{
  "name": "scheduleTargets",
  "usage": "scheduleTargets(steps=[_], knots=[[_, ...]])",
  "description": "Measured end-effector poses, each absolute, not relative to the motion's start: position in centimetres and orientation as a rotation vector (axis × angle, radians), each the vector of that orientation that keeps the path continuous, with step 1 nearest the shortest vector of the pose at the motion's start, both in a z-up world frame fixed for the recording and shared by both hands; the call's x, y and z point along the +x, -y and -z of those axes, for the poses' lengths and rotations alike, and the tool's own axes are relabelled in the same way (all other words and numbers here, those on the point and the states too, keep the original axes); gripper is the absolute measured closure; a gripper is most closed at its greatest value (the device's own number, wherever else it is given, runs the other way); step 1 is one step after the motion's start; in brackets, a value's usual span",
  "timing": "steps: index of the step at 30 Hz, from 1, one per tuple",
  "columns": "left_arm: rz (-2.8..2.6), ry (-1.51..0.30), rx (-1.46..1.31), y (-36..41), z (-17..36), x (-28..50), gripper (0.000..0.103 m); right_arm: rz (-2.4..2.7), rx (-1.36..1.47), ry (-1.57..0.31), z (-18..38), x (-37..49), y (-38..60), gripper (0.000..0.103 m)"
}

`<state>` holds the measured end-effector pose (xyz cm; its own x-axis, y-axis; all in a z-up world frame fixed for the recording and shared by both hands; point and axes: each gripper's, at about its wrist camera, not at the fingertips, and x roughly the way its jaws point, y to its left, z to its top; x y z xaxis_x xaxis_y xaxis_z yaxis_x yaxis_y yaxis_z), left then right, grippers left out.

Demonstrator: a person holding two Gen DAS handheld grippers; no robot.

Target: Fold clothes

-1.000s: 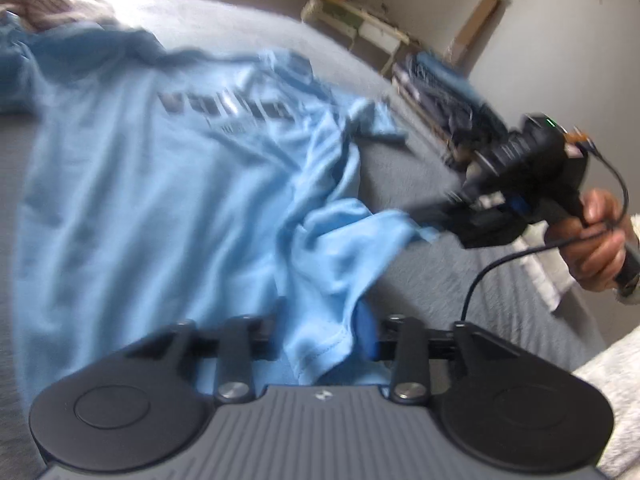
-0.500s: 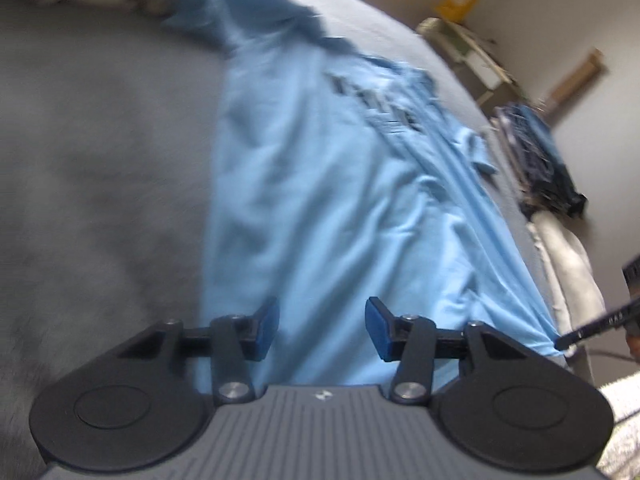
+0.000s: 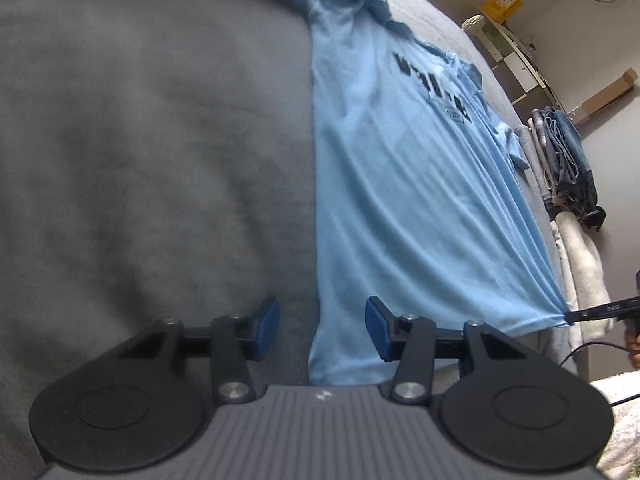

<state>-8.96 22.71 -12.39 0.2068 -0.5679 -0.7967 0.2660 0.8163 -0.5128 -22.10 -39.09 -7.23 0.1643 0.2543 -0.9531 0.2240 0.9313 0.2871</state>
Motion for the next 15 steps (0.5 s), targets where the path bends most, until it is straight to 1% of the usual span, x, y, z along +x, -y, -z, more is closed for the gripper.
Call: scheduleTargets(steps=[9, 11, 12, 14, 15], knots=[[0.632, -1.219, -0.281, -21.8, 13.3, -10.1, 0.057, 0.003, 0.453, -1.412, 8.2, -22.2, 40.0, 0.101], [0.611, -1.212, -0.267, -21.5, 13.4, -10.2, 0.07, 0.007, 0.465, -1.41, 8.4, -22.2, 40.2, 0.101], [0.6, -1.208, -0.268, -21.6, 13.3, -10.2, 0.074, 0.009, 0.471, -1.409, 8.4, -22.2, 40.3, 0.101], [0.594, -1.184, -0.306, -22.4, 12.1, -10.3, 0.09, 0.016, 0.475, -1.406, 8.5, -22.2, 40.4, 0.101], [0.591, -1.172, -0.325, -22.8, 11.4, -10.4, 0.093, 0.018, 0.471, -1.403, 8.5, -22.2, 40.5, 0.101]])
